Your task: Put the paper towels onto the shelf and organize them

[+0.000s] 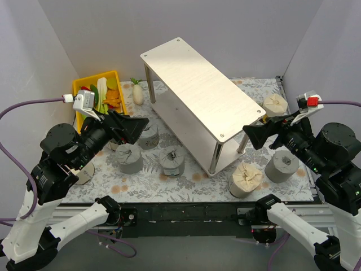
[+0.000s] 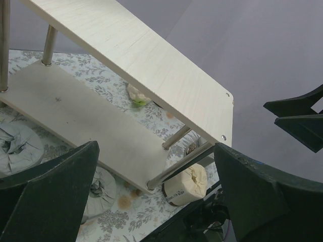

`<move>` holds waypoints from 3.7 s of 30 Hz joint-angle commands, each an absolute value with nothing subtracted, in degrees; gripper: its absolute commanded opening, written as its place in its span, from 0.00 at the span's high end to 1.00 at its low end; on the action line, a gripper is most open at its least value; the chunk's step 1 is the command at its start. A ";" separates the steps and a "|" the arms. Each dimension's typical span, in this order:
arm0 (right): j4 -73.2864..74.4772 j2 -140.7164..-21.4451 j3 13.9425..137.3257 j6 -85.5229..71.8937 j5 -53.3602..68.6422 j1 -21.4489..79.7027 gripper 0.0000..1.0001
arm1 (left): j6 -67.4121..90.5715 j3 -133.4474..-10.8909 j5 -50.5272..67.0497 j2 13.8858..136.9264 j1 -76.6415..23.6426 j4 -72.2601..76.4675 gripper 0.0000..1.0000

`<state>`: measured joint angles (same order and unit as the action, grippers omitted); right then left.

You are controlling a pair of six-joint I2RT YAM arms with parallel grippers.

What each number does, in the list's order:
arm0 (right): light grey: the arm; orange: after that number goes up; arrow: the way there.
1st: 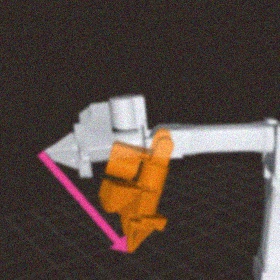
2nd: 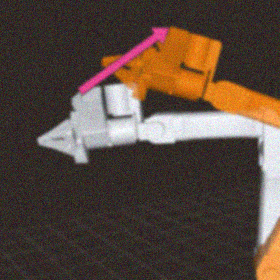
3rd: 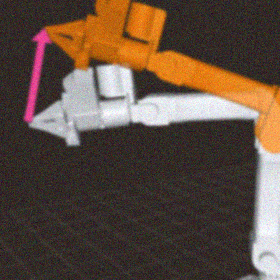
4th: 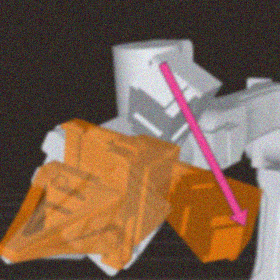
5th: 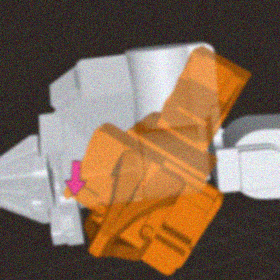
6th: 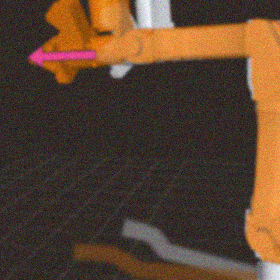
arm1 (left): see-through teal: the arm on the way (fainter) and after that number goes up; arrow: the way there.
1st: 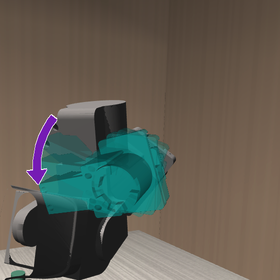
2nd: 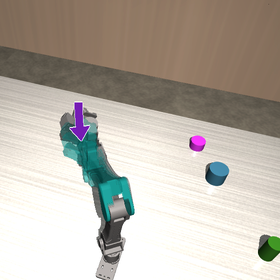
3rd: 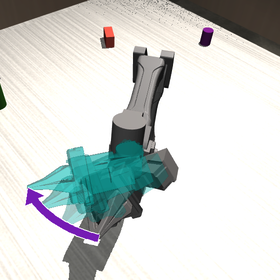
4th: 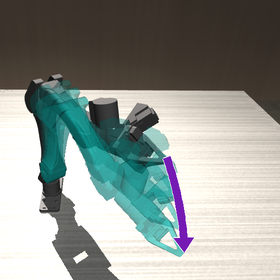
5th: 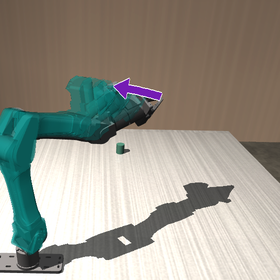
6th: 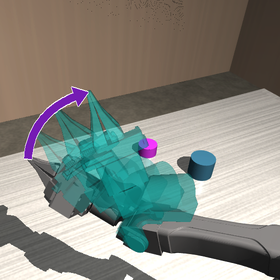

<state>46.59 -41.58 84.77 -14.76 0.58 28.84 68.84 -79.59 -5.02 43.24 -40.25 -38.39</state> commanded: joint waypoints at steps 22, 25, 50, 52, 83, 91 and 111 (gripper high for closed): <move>50.27 -47.45 96.30 -7.47 20.90 28.56 0.11 | 70.49 -74.10 -12.83 43.50 -40.43 -43.23 0.02; 50.28 -52.37 100.97 -8.08 24.43 28.56 0.15 | 71.80 -71.73 -13.89 43.07 -40.43 -44.29 0.02; 53.35 -84.89 116.55 -8.61 -18.09 69.86 0.28 | 73.65 -46.68 -21.36 20.49 -40.43 -37.27 0.02; 53.00 -87.09 114.79 -9.31 -19.77 71.80 0.28 | 73.57 -45.10 -21.01 18.20 -40.43 -37.00 0.02; 43.86 -107.23 98.80 -3.69 -19.51 71.46 0.16 | 76.03 -40.69 -27.07 -2.64 -40.43 -36.21 0.02; 42.10 -107.75 92.91 -5.89 -18.98 71.19 0.20 | 76.11 -40.78 -27.33 -2.46 -40.43 -36.56 0.02; 39.29 -106.79 88.42 -6.15 -19.16 71.37 0.58 | 76.29 -40.78 -27.60 -1.23 -40.43 -36.74 0.02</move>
